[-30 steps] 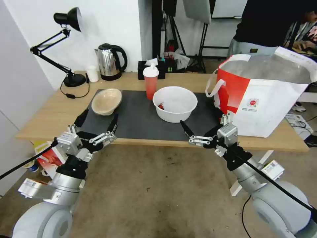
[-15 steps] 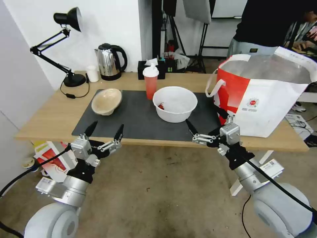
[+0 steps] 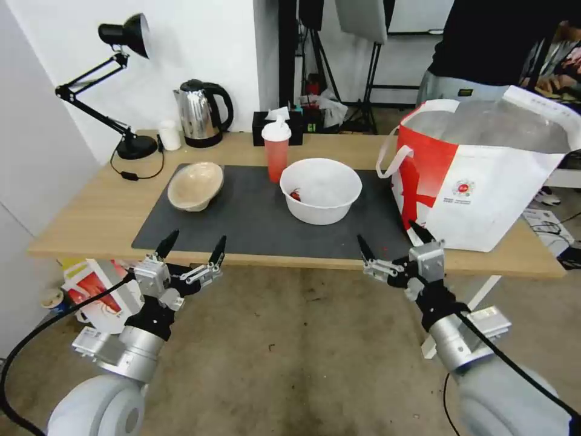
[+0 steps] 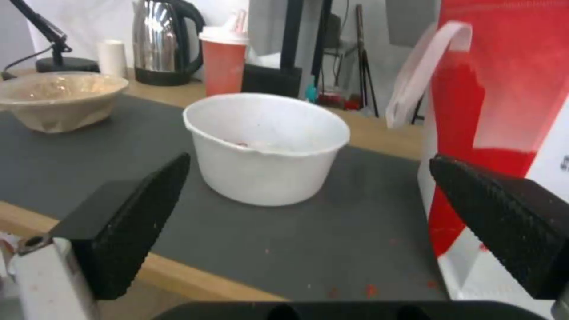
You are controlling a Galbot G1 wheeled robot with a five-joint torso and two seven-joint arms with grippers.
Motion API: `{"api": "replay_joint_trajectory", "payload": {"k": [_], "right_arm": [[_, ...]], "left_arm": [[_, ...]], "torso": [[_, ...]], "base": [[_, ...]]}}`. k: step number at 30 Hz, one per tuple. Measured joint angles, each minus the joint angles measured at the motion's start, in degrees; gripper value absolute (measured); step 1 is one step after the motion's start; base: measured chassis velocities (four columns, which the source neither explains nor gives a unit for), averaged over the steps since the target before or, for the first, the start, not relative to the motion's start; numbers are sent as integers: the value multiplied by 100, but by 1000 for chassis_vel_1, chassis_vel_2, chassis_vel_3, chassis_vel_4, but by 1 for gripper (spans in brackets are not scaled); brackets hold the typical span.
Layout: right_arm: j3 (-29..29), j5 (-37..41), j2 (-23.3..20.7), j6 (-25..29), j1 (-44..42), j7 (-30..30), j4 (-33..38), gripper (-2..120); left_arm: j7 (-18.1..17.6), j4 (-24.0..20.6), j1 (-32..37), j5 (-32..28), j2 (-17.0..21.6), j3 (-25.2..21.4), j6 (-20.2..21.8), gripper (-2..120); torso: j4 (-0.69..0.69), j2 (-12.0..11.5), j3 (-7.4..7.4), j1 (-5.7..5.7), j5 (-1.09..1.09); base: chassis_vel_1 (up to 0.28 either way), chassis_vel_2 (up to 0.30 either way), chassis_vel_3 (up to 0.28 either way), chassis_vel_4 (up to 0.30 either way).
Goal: Pick up the trash from the table and place it into the takeout bag.
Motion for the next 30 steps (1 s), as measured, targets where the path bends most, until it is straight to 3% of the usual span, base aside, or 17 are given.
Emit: {"api": "replay_joint_trajectory", "payload": {"k": [30], "right_arm": [[-204, -121, 259, -70, -399, 502, 315, 100]], "left_arm": [[-172, -31, 280, 181, -300, 6, -20, 100]], "torso": [[-1, -1, 0, 0, 0]], "base": [[0, 0, 0, 0]]}}
